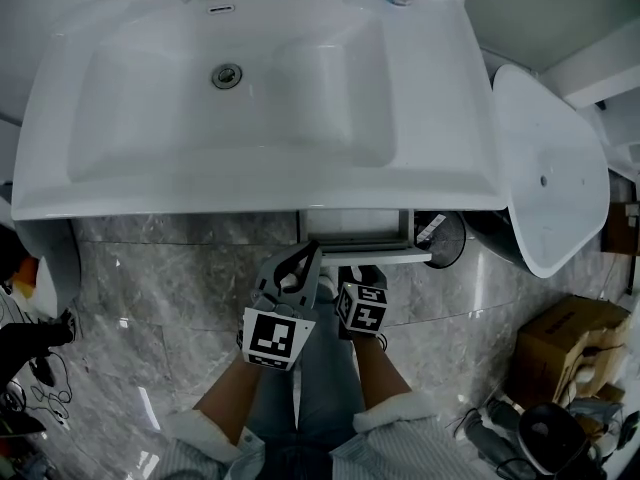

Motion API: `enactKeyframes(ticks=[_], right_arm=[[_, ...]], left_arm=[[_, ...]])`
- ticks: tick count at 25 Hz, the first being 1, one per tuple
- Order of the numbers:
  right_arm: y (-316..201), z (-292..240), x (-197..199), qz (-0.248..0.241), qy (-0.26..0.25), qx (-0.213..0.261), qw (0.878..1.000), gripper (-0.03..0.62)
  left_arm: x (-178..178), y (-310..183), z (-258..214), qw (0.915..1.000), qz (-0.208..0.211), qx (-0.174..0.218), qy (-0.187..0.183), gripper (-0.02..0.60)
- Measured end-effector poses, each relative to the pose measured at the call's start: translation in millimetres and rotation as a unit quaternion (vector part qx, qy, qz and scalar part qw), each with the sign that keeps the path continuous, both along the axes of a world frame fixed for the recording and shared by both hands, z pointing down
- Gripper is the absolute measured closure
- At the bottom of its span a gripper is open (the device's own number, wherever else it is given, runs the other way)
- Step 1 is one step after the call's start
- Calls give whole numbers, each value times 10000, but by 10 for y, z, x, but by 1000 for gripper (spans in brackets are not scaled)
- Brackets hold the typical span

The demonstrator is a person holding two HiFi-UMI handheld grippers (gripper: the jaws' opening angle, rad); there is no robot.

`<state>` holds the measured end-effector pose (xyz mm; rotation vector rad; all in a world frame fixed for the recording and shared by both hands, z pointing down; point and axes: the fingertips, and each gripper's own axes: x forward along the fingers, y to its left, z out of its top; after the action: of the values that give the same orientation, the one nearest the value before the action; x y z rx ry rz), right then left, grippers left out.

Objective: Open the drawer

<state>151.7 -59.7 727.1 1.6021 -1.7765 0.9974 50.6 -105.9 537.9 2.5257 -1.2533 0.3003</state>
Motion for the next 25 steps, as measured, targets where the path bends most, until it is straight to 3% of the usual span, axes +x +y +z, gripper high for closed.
enactKeyframes(ticks=[9, 18, 25], right_arm=[[228, -609, 106, -141, -179, 150, 9996, 444], [46, -1806, -16, -560, -612, 778, 9935, 456], [-214, -2761, -70, -815, -1184, 1182, 9825, 484]], left_arm=[[74, 33, -489, 9998, -118, 161, 24, 566], [237, 80, -1089, 9993, -181, 315, 30, 566], [332, 43, -1561, 9995, -235, 191, -70, 566]])
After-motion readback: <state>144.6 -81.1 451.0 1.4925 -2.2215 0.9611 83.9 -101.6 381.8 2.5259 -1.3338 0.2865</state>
